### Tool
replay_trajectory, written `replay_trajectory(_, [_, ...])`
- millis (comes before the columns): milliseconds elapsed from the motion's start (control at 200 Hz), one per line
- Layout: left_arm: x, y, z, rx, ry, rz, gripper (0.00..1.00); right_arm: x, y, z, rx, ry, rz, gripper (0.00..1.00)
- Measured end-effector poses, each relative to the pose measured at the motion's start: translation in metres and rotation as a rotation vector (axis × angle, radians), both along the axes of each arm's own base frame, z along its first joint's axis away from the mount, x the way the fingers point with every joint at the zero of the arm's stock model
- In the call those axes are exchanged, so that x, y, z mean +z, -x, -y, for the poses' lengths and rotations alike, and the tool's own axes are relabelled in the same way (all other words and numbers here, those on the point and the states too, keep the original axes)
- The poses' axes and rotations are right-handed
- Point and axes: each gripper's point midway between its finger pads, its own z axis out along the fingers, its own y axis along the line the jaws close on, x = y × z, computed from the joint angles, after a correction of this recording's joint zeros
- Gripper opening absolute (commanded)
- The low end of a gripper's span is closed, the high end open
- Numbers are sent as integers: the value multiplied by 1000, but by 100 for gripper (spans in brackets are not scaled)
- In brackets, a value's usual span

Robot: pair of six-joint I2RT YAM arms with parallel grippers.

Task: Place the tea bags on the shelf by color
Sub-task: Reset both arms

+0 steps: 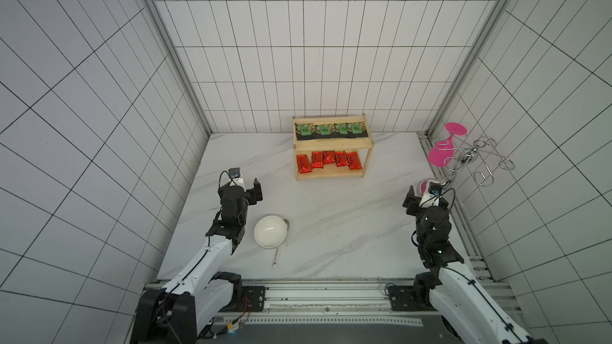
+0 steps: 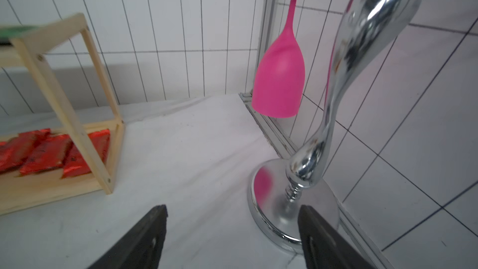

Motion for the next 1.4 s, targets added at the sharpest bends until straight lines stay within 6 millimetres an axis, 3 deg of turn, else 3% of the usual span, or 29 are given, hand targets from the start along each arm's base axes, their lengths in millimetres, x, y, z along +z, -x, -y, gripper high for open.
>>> replay_trajectory(75, [-11,-6,-5,-13,10,-14,98,-38,-6,11,-17,-7,-98,83])
replay_trajectory(130, [-19,-11,-5,-43,20,-24,98,-55,-10,15,-20,-26,-140,83])
replay_trajectory(295, [-35,-24,0,-114,45,-33,98,-71,-30,20,-1,-91,-141,80])
replay_trajectory(475, [-44,-36,-6,-128,73,-31,98,-65,-53,17,24,-99,-84,83])
replay_trajectory(640, [-46,-49,-3,-163,95,2,98,-88,-63,18,23,-103,-127,81])
replay_trajectory(716, [-53,-52,-2,-171,98,-1,98,-86,-68,21,25,-113,-129,80])
replay_trajectory(731, [-54,-52,-2,-172,99,-3,98,-85,-69,21,24,-114,-127,84])
replay_trajectory(741, [-55,-52,-2,-173,99,-4,98,-83,-71,22,26,-116,-123,95])
replay_trajectory(756, [-56,-53,-1,-175,100,-3,98,-81,-73,22,27,-119,-117,100])
replay_trajectory(921, [-58,-56,-1,-176,104,5,98,-62,-95,22,55,-135,-93,99])
replay_trajectory(1401, [-52,-61,-25,54,66,38,98,-75,-93,16,77,-133,-156,99])
